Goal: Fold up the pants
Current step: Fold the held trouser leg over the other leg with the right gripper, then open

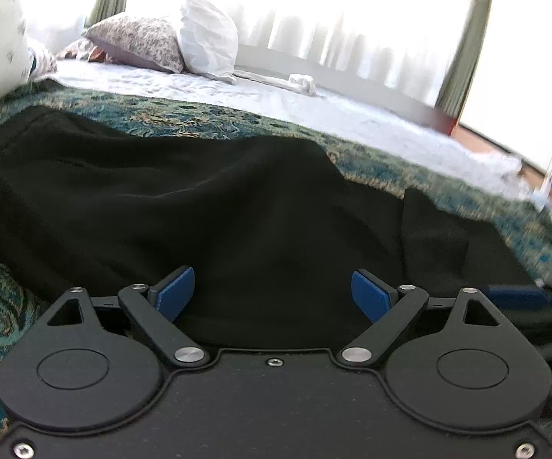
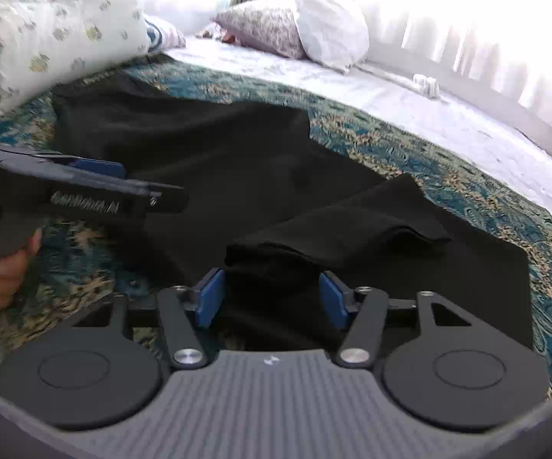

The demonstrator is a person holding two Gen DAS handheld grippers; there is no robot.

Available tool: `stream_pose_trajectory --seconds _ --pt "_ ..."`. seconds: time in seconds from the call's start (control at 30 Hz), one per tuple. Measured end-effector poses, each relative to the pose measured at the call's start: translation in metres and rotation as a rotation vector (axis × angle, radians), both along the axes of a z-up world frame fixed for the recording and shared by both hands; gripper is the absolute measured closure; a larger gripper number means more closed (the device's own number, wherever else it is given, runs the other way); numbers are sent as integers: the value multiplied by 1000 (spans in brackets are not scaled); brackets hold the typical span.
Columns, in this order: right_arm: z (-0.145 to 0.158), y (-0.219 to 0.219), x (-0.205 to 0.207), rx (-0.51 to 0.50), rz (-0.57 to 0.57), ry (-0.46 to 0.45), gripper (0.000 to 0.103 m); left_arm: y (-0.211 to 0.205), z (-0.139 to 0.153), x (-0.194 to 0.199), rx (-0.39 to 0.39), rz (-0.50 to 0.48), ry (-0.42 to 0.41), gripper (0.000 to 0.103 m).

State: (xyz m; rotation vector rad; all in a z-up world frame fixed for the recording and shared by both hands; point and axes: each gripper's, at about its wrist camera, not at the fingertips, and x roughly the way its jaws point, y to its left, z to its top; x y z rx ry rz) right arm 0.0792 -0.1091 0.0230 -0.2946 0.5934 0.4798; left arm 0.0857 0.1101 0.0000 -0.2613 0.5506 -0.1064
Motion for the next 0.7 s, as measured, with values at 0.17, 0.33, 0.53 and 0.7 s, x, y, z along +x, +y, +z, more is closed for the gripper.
stream_pose_trajectory --seconds 0.17,0.33,0.53,0.7 --pt "16 -33 -18 70 -42 -60 18 0 15 -13 4 11 -27 20" --pt "12 -72 -11 40 -318 -115 18 -46 34 -28 165 -121 -125 20" --pt "-6 -113 -3 102 -539 -89 18 -114 36 -14 246 -321 -116 13" --pt "-27 -116 -1 115 -563 -55 18 -148 14 13 361 -248 28 74"
